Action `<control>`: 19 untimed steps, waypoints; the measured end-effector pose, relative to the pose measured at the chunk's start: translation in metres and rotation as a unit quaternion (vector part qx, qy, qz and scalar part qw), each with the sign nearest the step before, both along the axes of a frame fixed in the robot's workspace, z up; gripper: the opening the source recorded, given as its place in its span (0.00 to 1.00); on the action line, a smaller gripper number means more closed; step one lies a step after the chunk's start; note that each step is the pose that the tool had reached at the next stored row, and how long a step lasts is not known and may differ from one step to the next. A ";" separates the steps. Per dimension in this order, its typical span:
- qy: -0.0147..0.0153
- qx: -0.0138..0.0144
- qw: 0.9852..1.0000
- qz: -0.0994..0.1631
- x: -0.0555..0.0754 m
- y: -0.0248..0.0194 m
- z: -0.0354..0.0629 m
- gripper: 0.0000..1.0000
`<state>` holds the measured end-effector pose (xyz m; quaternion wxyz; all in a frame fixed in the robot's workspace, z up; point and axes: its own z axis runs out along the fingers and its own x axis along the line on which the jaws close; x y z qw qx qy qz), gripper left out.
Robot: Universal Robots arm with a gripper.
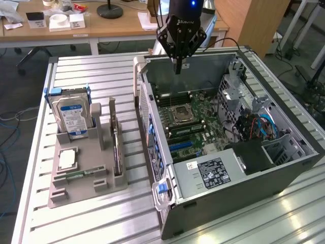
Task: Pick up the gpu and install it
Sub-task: 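Reach for the gpu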
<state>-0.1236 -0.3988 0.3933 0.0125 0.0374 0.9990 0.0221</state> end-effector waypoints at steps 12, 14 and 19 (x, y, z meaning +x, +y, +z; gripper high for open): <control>0.000 0.000 1.000 0.000 -0.012 0.0000 0.0000 0.11; 0.000 0.000 1.000 0.000 -0.015 0.0000 0.0000 0.11; 0.000 0.000 1.000 0.000 -0.021 0.0000 0.0000 0.11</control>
